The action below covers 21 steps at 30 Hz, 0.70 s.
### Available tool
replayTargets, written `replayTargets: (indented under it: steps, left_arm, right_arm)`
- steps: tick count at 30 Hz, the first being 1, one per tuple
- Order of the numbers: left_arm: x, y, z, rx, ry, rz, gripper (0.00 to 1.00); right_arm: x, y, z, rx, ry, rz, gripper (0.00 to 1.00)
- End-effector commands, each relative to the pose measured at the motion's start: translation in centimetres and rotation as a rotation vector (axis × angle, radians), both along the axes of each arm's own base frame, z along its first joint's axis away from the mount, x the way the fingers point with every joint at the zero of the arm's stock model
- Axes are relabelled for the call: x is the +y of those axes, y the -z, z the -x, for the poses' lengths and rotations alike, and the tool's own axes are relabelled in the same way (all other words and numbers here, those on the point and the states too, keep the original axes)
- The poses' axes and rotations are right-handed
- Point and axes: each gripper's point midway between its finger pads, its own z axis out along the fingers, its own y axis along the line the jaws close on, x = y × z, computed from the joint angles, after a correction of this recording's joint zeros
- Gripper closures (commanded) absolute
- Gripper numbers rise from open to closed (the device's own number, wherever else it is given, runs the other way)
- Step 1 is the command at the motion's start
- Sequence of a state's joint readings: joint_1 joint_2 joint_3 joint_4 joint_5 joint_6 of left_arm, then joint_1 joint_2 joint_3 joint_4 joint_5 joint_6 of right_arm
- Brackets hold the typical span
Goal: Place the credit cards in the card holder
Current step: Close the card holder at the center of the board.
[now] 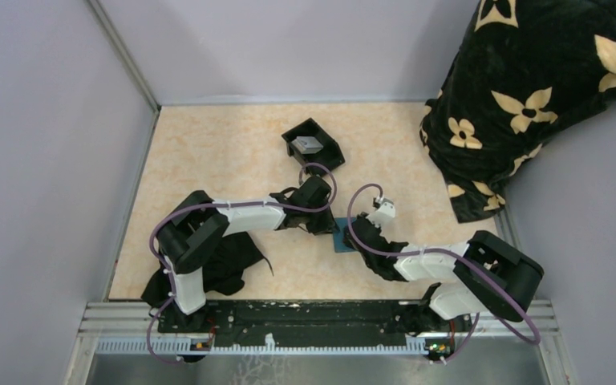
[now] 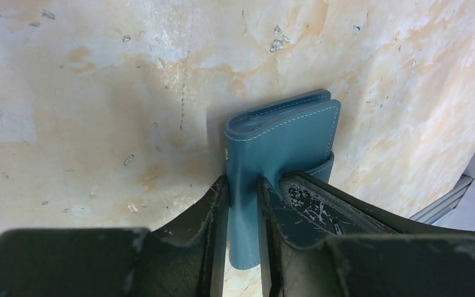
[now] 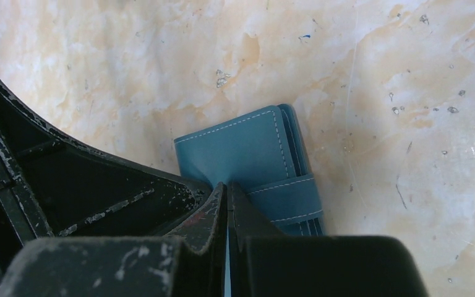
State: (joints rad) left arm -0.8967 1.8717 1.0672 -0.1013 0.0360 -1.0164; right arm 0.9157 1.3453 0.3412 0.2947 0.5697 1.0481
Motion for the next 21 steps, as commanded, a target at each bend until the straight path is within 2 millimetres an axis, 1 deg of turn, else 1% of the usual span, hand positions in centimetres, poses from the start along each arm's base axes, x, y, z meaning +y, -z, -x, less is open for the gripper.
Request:
replayTargets:
  steps: [1, 2, 8, 12, 14, 16, 18, 21]
  left_arm:
    - [4.0, 5.6, 3.0, 0.116, -0.010, -0.234, 0.72]
    - [4.1, 5.6, 3.0, 0.116, -0.015, -0.238, 0.74]
    - [4.1, 5.6, 2.8, 0.120, -0.043, -0.244, 0.74]
    - [4.1, 5.7, 2.7, 0.121, -0.051, -0.255, 0.74]
    - [4.2, 5.8, 2.7, 0.121, -0.054, -0.261, 0.74]
    - [4.2, 5.8, 2.6, 0.119, -0.053, -0.261, 0.74]
    - [4.0, 5.8, 2.5, 0.118, -0.051, -0.261, 0.74]
    - [3.8, 5.6, 2.3, 0.110, -0.043, -0.263, 0.74]
  right_arm:
    - [-6.4, 9.2, 8.2, 0.331, -0.060, 0.242, 1.00]
    - [-6.6, 9.4, 8.4, 0.333, -0.051, 0.234, 1.00]
    - [-8.4, 10.5, 9.3, 0.342, 0.017, 0.213, 1.00]
    - [-9.0, 10.2, 8.9, 0.325, 0.057, 0.226, 1.00]
    - [-9.0, 9.4, 8.3, 0.292, 0.078, 0.219, 1.00]
    - [-8.6, 8.2, 7.4, 0.243, 0.081, 0.194, 1.00]
    - [-7.9, 6.7, 6.3, 0.193, 0.066, 0.179, 0.96]
    - [-6.9, 4.3, 4.5, 0.132, 0.032, 0.227, 0.90]
